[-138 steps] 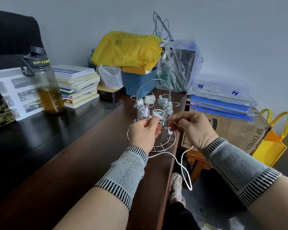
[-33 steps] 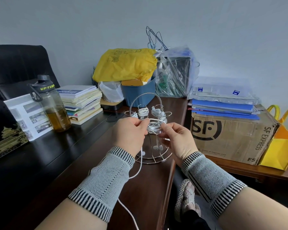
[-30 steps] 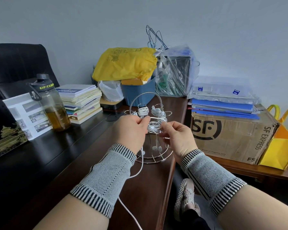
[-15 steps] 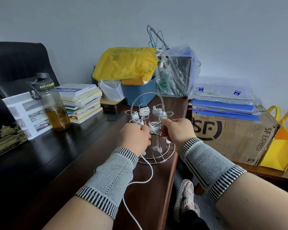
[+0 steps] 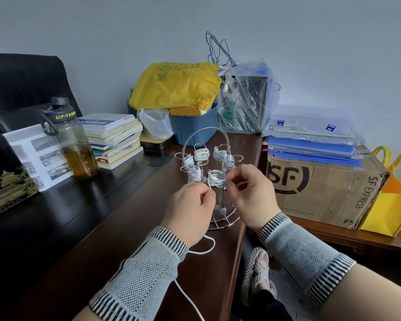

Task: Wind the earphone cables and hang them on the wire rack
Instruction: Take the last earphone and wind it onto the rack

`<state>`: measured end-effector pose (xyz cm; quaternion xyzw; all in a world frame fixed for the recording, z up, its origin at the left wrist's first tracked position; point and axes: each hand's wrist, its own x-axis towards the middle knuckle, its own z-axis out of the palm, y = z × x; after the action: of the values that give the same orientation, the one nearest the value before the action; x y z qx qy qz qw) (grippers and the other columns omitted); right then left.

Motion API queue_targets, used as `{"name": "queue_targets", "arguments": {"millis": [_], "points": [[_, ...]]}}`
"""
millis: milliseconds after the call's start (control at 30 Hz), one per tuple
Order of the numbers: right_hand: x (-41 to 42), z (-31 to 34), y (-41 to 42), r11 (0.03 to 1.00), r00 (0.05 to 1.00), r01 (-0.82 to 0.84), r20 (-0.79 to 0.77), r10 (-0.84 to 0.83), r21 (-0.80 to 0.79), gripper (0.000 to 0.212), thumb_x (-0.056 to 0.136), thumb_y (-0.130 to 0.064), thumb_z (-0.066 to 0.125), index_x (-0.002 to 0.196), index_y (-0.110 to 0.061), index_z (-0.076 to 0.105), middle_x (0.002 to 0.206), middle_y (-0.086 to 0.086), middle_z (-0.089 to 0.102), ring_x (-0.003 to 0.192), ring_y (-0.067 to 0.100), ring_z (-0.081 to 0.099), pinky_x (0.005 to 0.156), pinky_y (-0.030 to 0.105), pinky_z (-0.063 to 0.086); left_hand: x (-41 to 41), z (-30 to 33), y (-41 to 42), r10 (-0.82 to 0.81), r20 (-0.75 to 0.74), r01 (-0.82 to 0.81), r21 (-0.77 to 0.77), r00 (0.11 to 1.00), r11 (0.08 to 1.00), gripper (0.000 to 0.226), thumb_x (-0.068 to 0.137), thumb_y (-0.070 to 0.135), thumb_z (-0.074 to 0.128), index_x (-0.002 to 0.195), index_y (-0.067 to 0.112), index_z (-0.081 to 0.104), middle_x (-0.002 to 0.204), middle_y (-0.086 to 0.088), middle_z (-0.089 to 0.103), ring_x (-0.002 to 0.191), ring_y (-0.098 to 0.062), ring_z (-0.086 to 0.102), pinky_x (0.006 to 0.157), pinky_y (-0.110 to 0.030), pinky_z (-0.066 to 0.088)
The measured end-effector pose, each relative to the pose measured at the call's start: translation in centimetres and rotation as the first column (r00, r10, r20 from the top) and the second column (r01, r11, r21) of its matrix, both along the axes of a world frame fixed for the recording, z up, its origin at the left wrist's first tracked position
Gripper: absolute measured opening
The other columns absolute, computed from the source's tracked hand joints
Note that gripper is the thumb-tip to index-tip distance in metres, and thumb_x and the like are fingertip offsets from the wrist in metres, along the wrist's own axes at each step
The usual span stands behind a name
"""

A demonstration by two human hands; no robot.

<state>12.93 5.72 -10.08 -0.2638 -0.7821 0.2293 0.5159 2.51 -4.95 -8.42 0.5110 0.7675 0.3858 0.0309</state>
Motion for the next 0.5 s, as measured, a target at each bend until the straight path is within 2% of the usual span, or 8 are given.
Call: {"name": "queue_targets", "arguments": {"millis": [67, 133, 200, 300, 400, 500], "points": [[0.2, -0.5, -0.2, 0.989, 0.998, -0.067, 0.027, 0.064, 0.135, 0.022, 0.078, -0.001, 0.07, 0.084, -0.021, 0.064, 0.086, -0.005, 0.057, 0.073, 0.002, 0.056, 0.068, 0.017, 0.049, 0.3, 0.2, -0.2, -0.015, -0.049, 0.014, -0.024, 0.999, 1.0, 0.03, 0.096, 0.027, 0.05, 0.067, 0.021, 0.053, 0.077, 0.007, 0.053, 0.068, -0.009, 0.051, 0.068, -0.028, 0.034], [0.1, -0.9, -0.5, 0.976, 0.99, -0.134, 0.072, 0.124, 0.173, 0.027, 0.078, 0.002, 0.068, 0.094, -0.019, 0.067, 0.092, -0.008, 0.054, 0.083, -0.004, 0.054, 0.075, 0.009, 0.045, 0.4, 0.4, -0.4, -0.018, -0.092, 0.013, -0.05, 0.996, 0.999, 0.03, 0.096, 0.028, 0.051, 0.066, 0.026, 0.045, 0.079, 0.009, 0.049, 0.066, -0.006, 0.045, 0.066, -0.024, 0.027], [-0.1, -1.0, -0.6, 0.967, 0.983, -0.176, 0.085, 0.162, 0.183, 0.027, 0.08, 0.0, 0.065, 0.099, -0.018, 0.07, 0.093, -0.007, 0.053, 0.087, -0.001, 0.054, 0.079, 0.012, 0.046, 0.6, 0.6, -0.6, -0.04, -0.105, 0.032, -0.075, 0.994, 0.997, 0.023, 0.095, 0.029, 0.051, 0.073, 0.029, 0.048, 0.087, 0.01, 0.051, 0.066, -0.003, 0.045, 0.066, -0.022, 0.027], [-0.2, -1.1, -0.5, 0.961, 0.985, -0.168, 0.082, 0.154, 0.218, 0.016, 0.081, -0.01, 0.068, 0.095, -0.017, 0.072, 0.091, -0.004, 0.053, 0.083, 0.009, 0.057, 0.075, 0.022, 0.049, 0.5, 0.7, -0.9, -0.071, -0.119, 0.059, -0.1, 0.99, 0.993, 0.02, 0.093, 0.029, 0.054, 0.073, 0.029, 0.048, 0.09, 0.011, 0.052, 0.067, -0.004, 0.045, 0.067, -0.022, 0.028], [-0.1, -1.0, -0.5, 0.956, 0.988, -0.143, 0.089, 0.124, 0.256, 0.012, 0.079, -0.019, 0.072, 0.091, -0.018, 0.073, 0.09, -0.004, 0.055, 0.08, 0.011, 0.059, 0.069, 0.026, 0.051, 0.3, 1.0, -1.2, -0.086, -0.126, 0.071, -0.119, 0.988, 0.99, 0.017, 0.091, 0.028, 0.056, 0.075, 0.025, 0.053, 0.088, 0.012, 0.052, 0.068, -0.003, 0.046, 0.069, -0.023, 0.03], [-0.1, -0.9, -0.7, 0.96, 0.994, -0.101, 0.063, 0.088, 0.262, 0.022, 0.084, -0.036, 0.06, 0.087, -0.017, 0.072, 0.087, -0.004, 0.057, 0.075, 0.009, 0.059, 0.066, 0.025, 0.051, 0.0, 1.4, -1.4, -0.085, -0.118, 0.068, -0.141, 0.989, 0.988, 0.012, 0.09, 0.025, 0.054, 0.08, 0.021, 0.059, 0.086, 0.01, 0.056, 0.073, -0.008, 0.051, 0.068, -0.026, 0.036]]}}
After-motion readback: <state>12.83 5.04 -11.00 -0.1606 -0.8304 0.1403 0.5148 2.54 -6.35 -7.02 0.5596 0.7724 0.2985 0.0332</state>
